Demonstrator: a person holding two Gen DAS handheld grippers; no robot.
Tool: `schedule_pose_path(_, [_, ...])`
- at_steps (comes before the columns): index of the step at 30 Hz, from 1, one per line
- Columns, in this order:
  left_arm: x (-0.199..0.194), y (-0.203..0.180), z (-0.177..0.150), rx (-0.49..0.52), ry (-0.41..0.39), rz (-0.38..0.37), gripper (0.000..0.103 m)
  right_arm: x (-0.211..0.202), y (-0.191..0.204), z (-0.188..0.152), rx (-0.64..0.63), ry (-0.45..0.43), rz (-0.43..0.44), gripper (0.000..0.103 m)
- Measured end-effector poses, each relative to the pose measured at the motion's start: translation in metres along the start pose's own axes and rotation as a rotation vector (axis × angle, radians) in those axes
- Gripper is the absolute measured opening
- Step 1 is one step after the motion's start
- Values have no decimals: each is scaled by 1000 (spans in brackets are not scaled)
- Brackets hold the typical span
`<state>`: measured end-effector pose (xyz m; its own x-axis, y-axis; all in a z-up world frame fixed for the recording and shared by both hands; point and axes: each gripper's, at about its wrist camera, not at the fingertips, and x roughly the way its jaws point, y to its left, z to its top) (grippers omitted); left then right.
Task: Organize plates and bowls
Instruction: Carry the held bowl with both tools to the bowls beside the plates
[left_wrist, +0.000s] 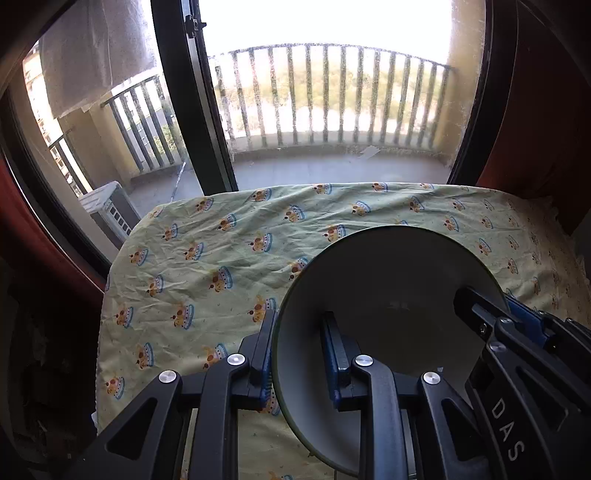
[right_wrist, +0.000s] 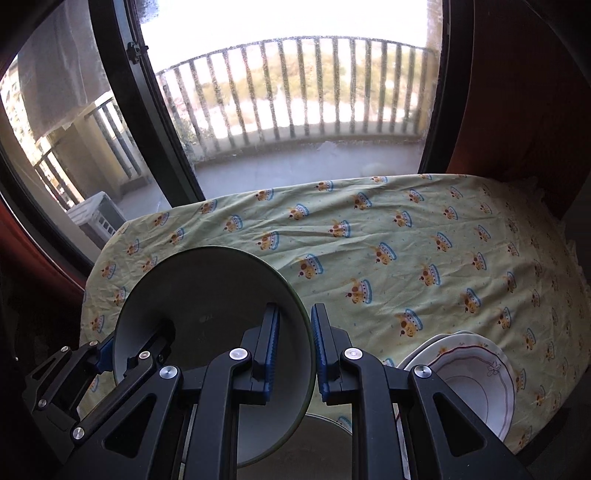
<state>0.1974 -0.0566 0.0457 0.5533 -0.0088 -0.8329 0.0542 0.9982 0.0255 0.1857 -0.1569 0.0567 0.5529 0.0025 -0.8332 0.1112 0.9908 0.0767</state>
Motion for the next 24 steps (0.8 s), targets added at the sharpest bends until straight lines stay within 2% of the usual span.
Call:
schedule_pose_path(10, [-11, -23, -43, 61, 23, -48, 21, -18, -22, -49, 47, 22, -54, 21])
schedule_pose_path(24, [-4, -35, -82, 95, 107, -104, 21, -17, -40, -97, 74, 107, -98, 21])
